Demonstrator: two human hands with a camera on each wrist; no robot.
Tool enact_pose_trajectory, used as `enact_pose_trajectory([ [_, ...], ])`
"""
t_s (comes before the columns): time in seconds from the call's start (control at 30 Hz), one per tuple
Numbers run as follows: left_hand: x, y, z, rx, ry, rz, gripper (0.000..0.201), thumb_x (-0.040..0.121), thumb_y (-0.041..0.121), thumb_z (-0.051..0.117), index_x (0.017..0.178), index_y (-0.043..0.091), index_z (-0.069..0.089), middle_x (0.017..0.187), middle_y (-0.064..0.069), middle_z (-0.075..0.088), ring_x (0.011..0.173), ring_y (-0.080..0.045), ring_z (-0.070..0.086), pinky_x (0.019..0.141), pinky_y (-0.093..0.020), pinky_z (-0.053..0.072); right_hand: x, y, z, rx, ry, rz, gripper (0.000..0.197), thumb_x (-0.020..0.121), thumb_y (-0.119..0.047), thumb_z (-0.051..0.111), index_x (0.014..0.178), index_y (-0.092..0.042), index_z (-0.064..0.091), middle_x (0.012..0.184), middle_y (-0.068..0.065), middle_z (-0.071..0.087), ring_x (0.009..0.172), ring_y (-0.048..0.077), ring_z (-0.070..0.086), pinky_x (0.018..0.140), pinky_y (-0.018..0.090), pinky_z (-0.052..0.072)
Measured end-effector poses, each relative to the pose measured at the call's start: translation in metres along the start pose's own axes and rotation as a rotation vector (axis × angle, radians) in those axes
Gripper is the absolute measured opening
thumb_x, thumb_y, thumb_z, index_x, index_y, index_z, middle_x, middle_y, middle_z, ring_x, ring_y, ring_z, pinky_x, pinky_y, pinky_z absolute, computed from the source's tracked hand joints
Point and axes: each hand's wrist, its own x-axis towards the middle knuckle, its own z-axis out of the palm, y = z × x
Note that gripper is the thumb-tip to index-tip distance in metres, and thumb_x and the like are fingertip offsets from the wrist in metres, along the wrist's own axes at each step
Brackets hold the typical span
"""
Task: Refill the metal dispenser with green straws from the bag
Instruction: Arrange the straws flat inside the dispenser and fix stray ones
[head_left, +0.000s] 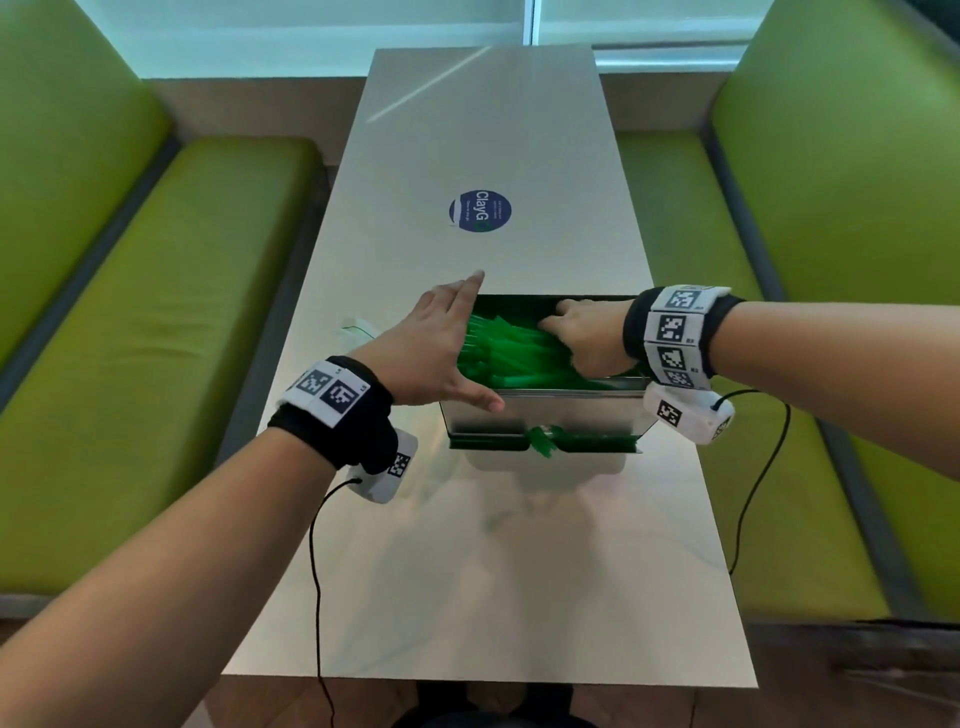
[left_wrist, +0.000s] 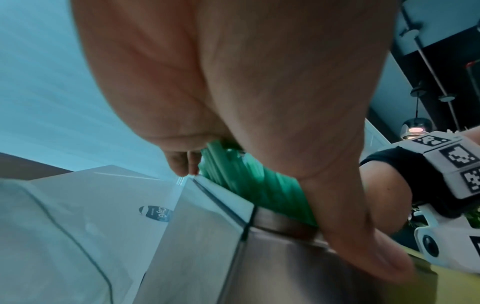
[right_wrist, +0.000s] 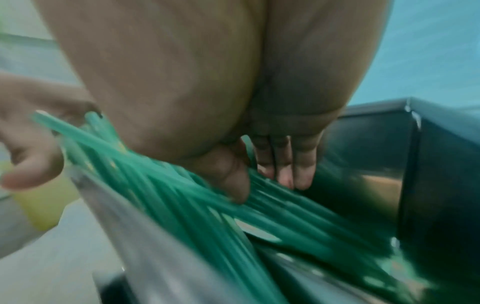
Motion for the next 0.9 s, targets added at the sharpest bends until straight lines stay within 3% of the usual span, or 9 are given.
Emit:
enact_pose_trajectory([
  [0.1,-0.006,0.000,0.009,-0.063,0.088,0.003,0.145,0.062,0.067,0.082,0.162,0.013,-0.009,0.168,-0.010,0.007,0.156,-0.023,0.004,0.123,-0.031,0.006,0.003,0.001,0.004,-0.006,0.031,-0.010,0.043,0.095,-0.025,0.051,0.134,-0.006,0.047,0.130,0.017,0.049,0.116,0.036,0.056,0.097,0.039,0.046],
  [0.17,-0.009,0.000,0.013,-0.120,0.121,0.003,0.143,0.063,0.064,0.084,0.162,0.015,-0.008,0.168,-0.008,0.006,0.156,-0.021,0.005,0.122,-0.028,0.006,0.006,0.001,0.007,0.066,0.039,-0.002,0.037,0.095,-0.019,0.049,0.129,-0.004,0.045,0.123,0.018,0.056,0.105,0.035,0.058,0.089,0.037,0.047],
  [0.23,-0.009,-0.002,0.016,-0.151,0.134,0.006,0.143,0.063,0.062,0.085,0.162,0.016,-0.007,0.168,-0.006,0.008,0.156,-0.020,0.009,0.125,-0.029,0.010,0.009,0.003,0.009,0.130,0.056,0.006,0.045,0.094,-0.018,0.052,0.134,-0.005,0.037,0.117,0.019,0.062,0.096,0.035,0.060,0.088,0.042,0.050],
  [0.33,-0.008,-0.004,0.016,-0.170,0.138,0.005,0.141,0.062,0.063,0.085,0.162,0.016,-0.003,0.166,-0.005,0.013,0.155,-0.019,0.016,0.126,-0.034,0.018,0.011,0.005,0.004,0.150,0.061,-0.013,0.059,0.094,-0.026,0.058,0.146,-0.011,0.033,0.132,0.016,0.057,0.115,0.035,0.057,0.099,0.042,0.047],
  [0.43,-0.007,-0.005,0.017,-0.180,0.141,0.002,0.140,0.062,0.061,0.085,0.163,0.017,-0.001,0.165,-0.004,0.016,0.153,-0.020,0.020,0.125,-0.035,0.021,0.012,0.003,0.000,0.093,0.047,-0.028,0.053,0.096,-0.032,0.057,0.144,-0.014,0.042,0.138,0.013,0.050,0.125,0.033,0.051,0.102,0.039,0.043],
  [0.63,-0.008,-0.004,0.017,-0.230,0.157,-0.002,0.142,0.059,0.060,0.088,0.163,0.019,-0.001,0.164,-0.003,0.018,0.153,-0.018,0.020,0.123,-0.029,0.019,0.009,0.004,0.006,0.117,0.090,-0.046,0.042,0.096,-0.023,0.055,0.135,-0.014,0.046,0.129,0.015,0.054,0.114,0.034,0.056,0.094,0.038,0.045],
  [0.73,-0.009,-0.004,0.017,-0.302,0.189,-0.006,0.147,0.055,0.054,0.092,0.162,0.023,-0.003,0.162,-0.004,0.023,0.150,-0.017,0.026,0.118,-0.024,0.020,0.003,0.008,0.000,0.248,0.137,-0.047,0.037,0.098,-0.028,0.056,0.131,-0.014,0.048,0.123,0.013,0.061,0.109,0.032,0.058,0.084,0.030,0.040],
  [0.8,-0.010,-0.005,0.017,-0.355,0.225,-0.004,0.153,0.051,0.052,0.094,0.162,0.024,-0.008,0.161,-0.005,0.027,0.148,-0.016,0.029,0.116,-0.023,0.023,-0.002,0.011,-0.007,0.335,0.171,-0.060,0.036,0.098,-0.032,0.057,0.129,-0.016,0.050,0.117,0.011,0.064,0.105,0.030,0.059,0.082,0.030,0.041],
  [0.9,-0.012,-0.007,0.017,-0.414,0.263,-0.004,0.158,0.048,0.048,0.097,0.161,0.024,-0.011,0.160,-0.006,0.031,0.148,-0.013,0.031,0.115,-0.023,0.026,-0.007,0.018,-0.015,0.472,0.217,-0.076,0.016,0.097,-0.033,0.058,0.109,-0.024,0.052,0.099,0.003,0.069,0.092,0.025,0.063,0.078,0.031,0.045],
])
